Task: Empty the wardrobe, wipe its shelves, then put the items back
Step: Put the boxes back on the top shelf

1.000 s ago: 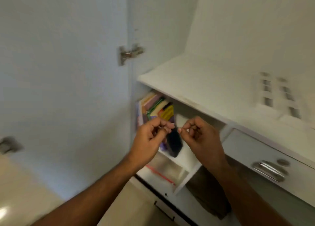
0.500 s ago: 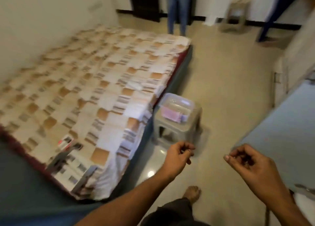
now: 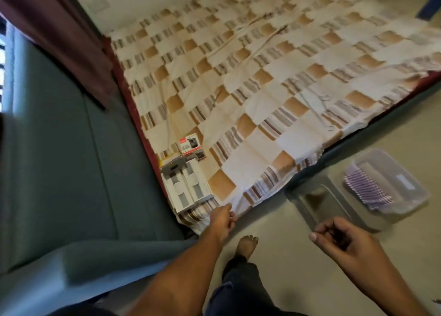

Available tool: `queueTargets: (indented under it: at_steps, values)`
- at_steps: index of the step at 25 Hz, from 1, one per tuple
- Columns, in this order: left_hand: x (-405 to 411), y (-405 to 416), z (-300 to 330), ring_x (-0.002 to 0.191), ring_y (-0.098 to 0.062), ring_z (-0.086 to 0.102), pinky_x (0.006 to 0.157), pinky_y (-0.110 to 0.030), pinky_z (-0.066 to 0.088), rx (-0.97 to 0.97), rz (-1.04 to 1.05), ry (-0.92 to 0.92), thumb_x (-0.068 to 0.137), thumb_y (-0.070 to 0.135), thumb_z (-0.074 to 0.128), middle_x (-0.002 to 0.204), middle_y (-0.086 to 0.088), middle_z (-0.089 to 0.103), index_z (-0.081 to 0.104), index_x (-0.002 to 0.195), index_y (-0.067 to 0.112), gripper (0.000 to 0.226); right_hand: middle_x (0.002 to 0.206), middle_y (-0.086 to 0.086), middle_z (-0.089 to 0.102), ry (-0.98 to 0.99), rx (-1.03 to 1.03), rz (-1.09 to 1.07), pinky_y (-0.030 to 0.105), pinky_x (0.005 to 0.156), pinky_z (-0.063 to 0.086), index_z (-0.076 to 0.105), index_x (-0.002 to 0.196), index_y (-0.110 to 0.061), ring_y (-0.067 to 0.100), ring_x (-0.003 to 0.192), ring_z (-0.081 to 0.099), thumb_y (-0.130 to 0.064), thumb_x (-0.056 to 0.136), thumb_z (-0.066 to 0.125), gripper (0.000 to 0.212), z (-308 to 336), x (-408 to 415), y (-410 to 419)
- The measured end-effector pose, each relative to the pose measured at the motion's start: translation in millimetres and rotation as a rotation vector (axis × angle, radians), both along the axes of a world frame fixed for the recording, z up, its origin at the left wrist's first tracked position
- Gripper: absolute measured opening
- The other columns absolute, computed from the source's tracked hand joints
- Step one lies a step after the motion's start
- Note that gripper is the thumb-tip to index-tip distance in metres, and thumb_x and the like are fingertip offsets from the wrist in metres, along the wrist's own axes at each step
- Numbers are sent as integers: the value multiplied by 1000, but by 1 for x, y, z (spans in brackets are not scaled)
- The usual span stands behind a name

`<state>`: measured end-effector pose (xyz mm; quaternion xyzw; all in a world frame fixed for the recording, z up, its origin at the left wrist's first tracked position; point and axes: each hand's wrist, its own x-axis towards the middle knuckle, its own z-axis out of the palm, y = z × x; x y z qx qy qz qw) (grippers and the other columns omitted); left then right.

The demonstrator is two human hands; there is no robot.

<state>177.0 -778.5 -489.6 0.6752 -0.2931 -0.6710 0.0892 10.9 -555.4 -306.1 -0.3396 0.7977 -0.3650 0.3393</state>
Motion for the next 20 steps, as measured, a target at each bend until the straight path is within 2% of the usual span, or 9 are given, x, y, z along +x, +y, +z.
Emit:
queueTargets:
  at_steps: [4, 7, 8, 9, 10, 11, 13, 14, 20]
  values:
    - [31, -64, -73, 70, -15, 58, 45, -21, 50, 202, 352, 7, 86, 48, 72, 109, -12, 63, 61, 120, 5, 56, 69, 2, 62, -120, 112, 148, 24, 60, 45, 67, 86, -30, 19, 67, 59, -21, 83, 79, 15, -27, -9, -89]
    - [32, -98, -98, 105, -15, 68, 40, -16, 40, 327, 510, 14, 87, 65, 60, 139, -3, 56, 55, 138, 11, 75, 72, 1, 64, -194, 183, 207, 27, 63, 47, 68, 88, -30, 18, 69, 61, -21, 84, 77, 13, -45, -14, -130]
    - [31, -106, -104, 91, -13, 71, 37, -16, 35, 357, 560, 5, 80, 73, 60, 133, 4, 60, 59, 134, 19, 76, 71, -1, 64, -201, 193, 209, 25, 63, 46, 69, 89, -30, 15, 68, 60, -22, 84, 76, 12, -50, -16, -140]
    - [30, -114, -112, 61, -10, 66, 35, -17, 31, 377, 602, -16, 74, 78, 61, 122, 14, 62, 60, 129, 29, 74, 71, -2, 64, -208, 203, 213, 24, 62, 46, 69, 90, -30, 12, 66, 59, -22, 84, 76, 12, -57, -18, -149]
    - [28, -120, -124, 42, -11, 50, 35, -17, 30, 395, 632, -37, 73, 80, 60, 114, 21, 62, 58, 128, 36, 71, 71, -3, 65, -215, 219, 217, 23, 61, 45, 69, 90, -30, 10, 65, 58, -22, 84, 76, 12, -65, -21, -156]
    - [25, -125, -133, 38, -11, 42, 36, -17, 33, 405, 645, -50, 76, 80, 59, 102, 20, 63, 61, 123, 36, 64, 71, -4, 64, -229, 236, 220, 21, 61, 44, 70, 89, -30, 9, 65, 57, -22, 83, 76, 12, -72, -23, -163]
    - [21, -130, -149, 49, -12, 50, 44, -20, 46, 399, 680, -26, 82, 75, 59, 77, 6, 60, 65, 105, 19, 60, 69, -5, 63, -249, 270, 220, 21, 60, 44, 70, 87, -31, 11, 65, 57, -20, 83, 77, 14, -82, -24, -170]
    - [19, -133, -158, 58, -14, 55, 48, -22, 51, 391, 697, -13, 84, 70, 60, 77, -2, 60, 64, 106, 11, 63, 68, -5, 62, -259, 290, 220, 24, 59, 45, 70, 87, -31, 14, 66, 57, -19, 82, 77, 15, -88, -25, -172]
    - [9, -117, -184, 100, -24, 66, 59, -29, 57, 320, 873, 89, 90, 48, 69, 126, -15, 65, 51, 138, 6, 67, 70, -1, 64, -311, 395, 235, 31, 63, 48, 70, 87, -33, 20, 68, 61, -18, 84, 76, 17, -112, -32, -184]
